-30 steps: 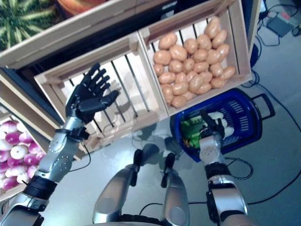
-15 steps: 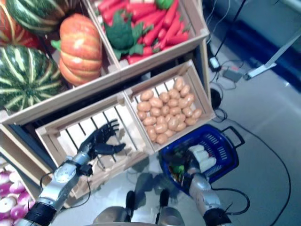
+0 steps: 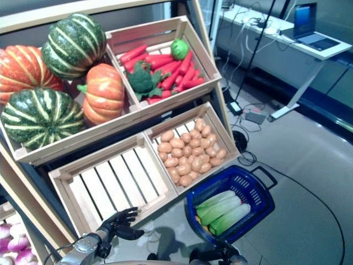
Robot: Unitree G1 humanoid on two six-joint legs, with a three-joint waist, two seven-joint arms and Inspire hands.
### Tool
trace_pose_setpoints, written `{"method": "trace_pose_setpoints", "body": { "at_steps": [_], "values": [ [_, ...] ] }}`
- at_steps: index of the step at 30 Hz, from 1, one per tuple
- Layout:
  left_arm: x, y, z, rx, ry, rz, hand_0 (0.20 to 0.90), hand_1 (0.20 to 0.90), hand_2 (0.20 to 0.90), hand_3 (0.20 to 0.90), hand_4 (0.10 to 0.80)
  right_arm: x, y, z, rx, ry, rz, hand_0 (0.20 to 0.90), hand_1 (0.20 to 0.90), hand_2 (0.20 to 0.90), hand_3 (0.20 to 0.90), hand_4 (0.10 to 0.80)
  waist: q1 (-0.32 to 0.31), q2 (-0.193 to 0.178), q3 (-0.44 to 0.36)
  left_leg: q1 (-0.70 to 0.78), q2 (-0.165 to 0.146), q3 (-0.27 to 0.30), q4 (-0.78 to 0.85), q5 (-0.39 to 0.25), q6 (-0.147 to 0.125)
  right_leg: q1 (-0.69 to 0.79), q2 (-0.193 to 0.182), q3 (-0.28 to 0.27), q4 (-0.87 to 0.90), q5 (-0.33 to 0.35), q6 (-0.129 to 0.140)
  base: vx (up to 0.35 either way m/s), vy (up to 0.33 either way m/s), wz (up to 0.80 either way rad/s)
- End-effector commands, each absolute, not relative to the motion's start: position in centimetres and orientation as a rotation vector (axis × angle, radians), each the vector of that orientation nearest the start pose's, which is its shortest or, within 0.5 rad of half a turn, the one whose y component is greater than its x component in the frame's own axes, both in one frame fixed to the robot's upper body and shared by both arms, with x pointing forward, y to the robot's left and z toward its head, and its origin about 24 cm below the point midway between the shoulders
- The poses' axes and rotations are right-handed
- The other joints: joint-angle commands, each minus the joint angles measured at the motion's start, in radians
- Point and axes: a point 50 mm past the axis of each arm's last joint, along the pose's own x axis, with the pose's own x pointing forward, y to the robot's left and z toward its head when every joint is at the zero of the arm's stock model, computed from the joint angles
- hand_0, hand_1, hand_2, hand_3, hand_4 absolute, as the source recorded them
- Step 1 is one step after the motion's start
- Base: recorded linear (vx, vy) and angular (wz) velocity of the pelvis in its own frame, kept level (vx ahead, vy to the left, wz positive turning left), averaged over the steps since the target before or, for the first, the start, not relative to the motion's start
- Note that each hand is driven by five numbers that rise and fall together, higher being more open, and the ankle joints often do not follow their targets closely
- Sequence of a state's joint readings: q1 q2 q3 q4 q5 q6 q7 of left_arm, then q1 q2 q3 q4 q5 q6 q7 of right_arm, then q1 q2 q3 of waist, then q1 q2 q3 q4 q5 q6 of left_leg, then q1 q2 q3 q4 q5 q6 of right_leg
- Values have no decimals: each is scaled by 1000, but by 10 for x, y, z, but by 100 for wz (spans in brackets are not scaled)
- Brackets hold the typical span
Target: Put vegetables into the basket
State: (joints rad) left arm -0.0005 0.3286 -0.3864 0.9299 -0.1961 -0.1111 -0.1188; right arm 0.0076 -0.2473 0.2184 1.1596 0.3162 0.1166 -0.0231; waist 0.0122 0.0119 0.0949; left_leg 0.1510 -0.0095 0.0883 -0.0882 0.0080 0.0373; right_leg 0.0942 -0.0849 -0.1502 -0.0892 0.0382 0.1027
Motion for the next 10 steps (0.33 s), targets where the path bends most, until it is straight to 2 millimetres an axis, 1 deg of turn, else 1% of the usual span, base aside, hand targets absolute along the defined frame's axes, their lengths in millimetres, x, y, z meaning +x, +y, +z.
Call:
{"method": "trace_pose_setpoints", "body": {
  "at_steps": [1, 5, 8, 10],
  "values": [
    [149, 215, -139, 276, 957, -183, 900, 900, 900, 900, 800, 84, -241, -161, -201, 1326, -178, 900, 900, 900, 900, 800, -13, -20, 21, -44, 24, 0, 59, -43, -66, 22, -36, -34, 35, 3, 25, 64, -2, -3],
    [133, 216, -147, 279, 1023, -161, 900, 900, 900, 900, 800, 83, -234, -164, -169, 1326, -166, 900, 900, 900, 900, 800, -14, -23, 11, -35, 21, -2, 60, -52, -61, 25, -36, -21, 37, 0, 26, 58, 2, -3],
    [126, 212, -151, 286, 1054, -180, 900, 900, 900, 900, 800, 84, -226, -165, -156, 1312, -136, 900, 900, 900, 900, 800, -15, -24, 6, -32, 21, -4, 58, -56, -58, 24, -35, -14, 38, -2, 26, 42, 2, -2],
    [122, 211, -153, 325, 1076, -186, 900, 900, 900, 900, 800, 87, -220, -165, -163, 1293, -95, 900, 900, 900, 900, 800, -16, -24, 3, -30, 22, -5, 55, -57, -57, 23, -35, -10, 39, -3, 25, 38, 5, 0]
  ]
}}
